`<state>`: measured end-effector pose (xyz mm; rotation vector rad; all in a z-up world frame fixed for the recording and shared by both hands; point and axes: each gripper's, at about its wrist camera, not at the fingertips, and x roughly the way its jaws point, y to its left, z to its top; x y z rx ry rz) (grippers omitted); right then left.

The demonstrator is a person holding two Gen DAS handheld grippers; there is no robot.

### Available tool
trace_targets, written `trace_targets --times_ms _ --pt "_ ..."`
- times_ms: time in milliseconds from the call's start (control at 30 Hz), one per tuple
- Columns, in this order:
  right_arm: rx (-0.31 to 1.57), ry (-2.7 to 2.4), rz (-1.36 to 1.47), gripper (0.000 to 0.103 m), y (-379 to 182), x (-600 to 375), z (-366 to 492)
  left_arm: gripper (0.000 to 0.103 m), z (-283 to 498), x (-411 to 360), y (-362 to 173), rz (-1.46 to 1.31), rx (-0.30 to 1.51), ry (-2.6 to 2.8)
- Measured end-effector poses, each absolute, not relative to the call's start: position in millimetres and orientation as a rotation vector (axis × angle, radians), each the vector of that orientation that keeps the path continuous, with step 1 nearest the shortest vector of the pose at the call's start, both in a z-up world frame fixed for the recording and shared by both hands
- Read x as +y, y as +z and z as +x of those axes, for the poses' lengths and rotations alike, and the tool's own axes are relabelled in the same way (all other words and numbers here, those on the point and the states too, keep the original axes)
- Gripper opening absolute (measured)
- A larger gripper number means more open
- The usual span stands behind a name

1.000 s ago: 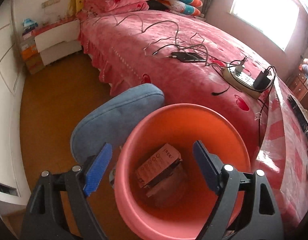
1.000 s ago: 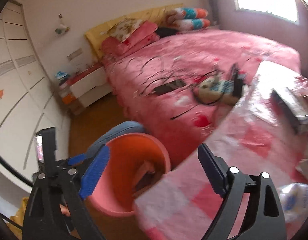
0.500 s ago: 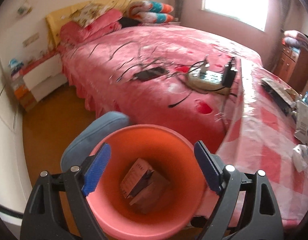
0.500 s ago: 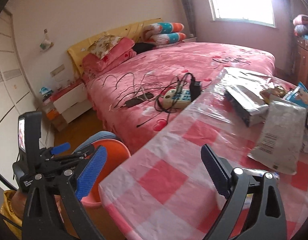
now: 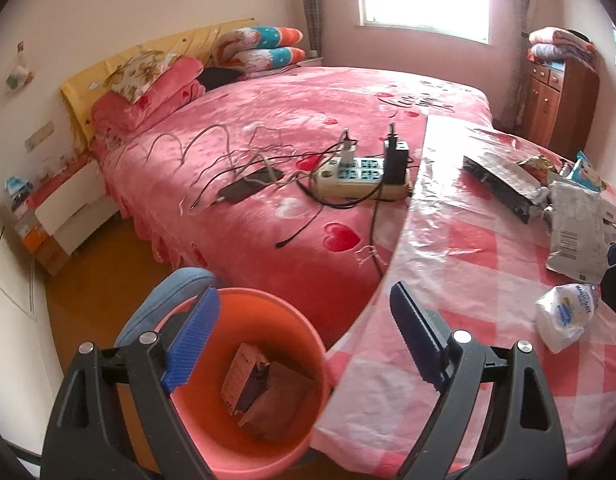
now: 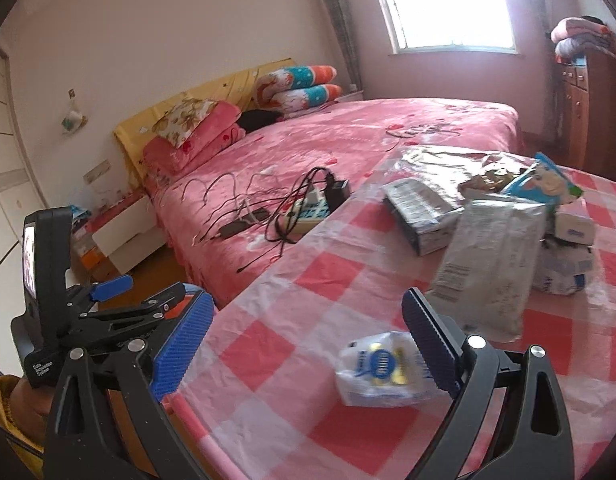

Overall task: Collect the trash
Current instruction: 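Swing both tools back from the bucket toward the table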

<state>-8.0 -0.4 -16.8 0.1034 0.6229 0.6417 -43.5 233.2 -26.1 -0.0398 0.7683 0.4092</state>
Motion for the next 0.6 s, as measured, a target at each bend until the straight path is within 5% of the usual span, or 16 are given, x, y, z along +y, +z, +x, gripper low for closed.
trace_targets --times_ms 600 --pt "0.587 0.549 0.198 0.094 -15 -71 1 0.088 -22 166 -18 0.092 0.765 0.340"
